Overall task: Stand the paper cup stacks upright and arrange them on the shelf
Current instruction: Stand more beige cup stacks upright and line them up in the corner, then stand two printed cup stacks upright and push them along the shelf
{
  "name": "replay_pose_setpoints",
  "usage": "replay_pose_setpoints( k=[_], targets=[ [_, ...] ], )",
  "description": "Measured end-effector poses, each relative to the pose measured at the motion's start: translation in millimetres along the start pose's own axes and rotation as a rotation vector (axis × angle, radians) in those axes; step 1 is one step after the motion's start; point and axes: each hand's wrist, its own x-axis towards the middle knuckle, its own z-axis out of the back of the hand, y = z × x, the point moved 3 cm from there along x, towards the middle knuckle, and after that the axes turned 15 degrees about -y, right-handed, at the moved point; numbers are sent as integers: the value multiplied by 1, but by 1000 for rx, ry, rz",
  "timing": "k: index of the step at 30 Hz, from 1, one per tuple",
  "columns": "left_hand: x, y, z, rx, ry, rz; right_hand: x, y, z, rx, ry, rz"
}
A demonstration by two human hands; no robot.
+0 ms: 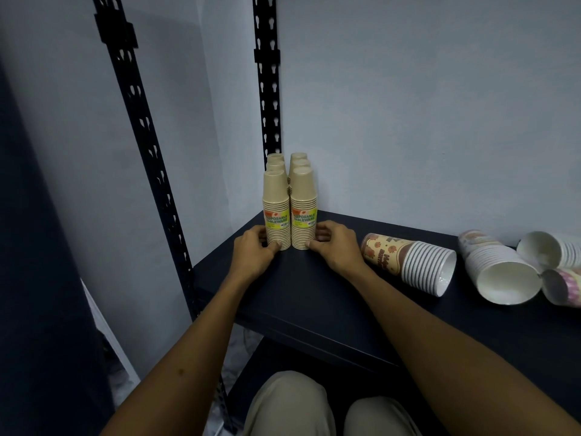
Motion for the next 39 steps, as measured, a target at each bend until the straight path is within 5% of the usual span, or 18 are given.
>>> replay_pose_setpoints(
  k=[7, 14, 21, 31, 39],
  targets=[
    [-10, -5, 9, 132, -24, 17, -13, 1, 9, -157, 1, 39],
    [-40, -12, 21, 303, -3, 6, -46, 12, 21, -374, 175, 211],
    [-77, -28, 21, 395, 55, -207, -84, 13, 55, -441, 253, 274],
    [-113, -76, -17, 297, 245, -388, -138, -3, 148, -452, 192, 239],
    [-107, -95, -52, 243, 365, -347, -161, -30, 227, -570, -2, 111]
  ],
)
